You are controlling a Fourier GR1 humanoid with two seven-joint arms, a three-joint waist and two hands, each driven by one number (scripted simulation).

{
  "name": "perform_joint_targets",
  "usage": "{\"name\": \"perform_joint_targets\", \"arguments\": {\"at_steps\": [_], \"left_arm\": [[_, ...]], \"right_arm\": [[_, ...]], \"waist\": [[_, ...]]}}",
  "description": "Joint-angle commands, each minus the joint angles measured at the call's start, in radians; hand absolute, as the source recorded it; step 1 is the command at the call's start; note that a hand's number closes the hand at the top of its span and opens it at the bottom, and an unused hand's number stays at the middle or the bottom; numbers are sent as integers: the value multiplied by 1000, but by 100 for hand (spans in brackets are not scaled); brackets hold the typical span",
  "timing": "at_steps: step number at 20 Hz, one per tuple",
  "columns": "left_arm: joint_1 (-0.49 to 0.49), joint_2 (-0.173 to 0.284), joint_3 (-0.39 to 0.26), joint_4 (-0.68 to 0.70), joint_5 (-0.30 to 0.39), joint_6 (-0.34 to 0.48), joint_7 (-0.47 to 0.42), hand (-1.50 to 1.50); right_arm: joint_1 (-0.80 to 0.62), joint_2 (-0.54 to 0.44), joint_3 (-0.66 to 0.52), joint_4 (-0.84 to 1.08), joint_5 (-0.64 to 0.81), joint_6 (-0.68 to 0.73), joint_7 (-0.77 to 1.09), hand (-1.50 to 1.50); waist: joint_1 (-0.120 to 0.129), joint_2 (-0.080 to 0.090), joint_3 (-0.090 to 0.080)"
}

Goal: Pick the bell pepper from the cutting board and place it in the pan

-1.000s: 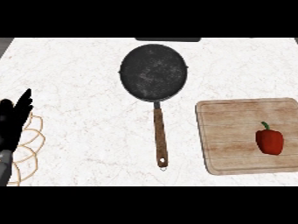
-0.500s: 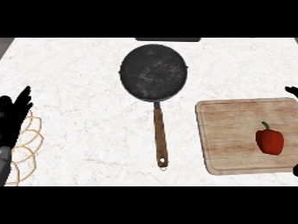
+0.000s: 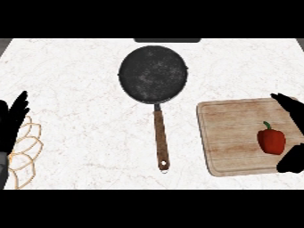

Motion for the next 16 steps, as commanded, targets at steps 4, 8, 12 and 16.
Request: {"name": "perform_joint_targets", "arguments": {"at_steps": [4,8,12,16], "left_arm": [[15,-9,49,-18,-14,-34,15,0],[0,-49,38,-38,-47,-26,30,0],[-14,-32,82,-17,-52,-58,31,0],[98,-80,51,-166,-89,-32,58,0]], "right_arm": [[27,76,-48,35,95,114,-32,-150],[60,148,-65,74,174,105,-96,-150],[50,184,-121,80,216,152,-123,-150],[24,244,-149,84,245,197,-84,-150]], "waist": [[-5,-1,0],[-5,-1,0],[-5,-1,0],[-1,-2,1]]}}
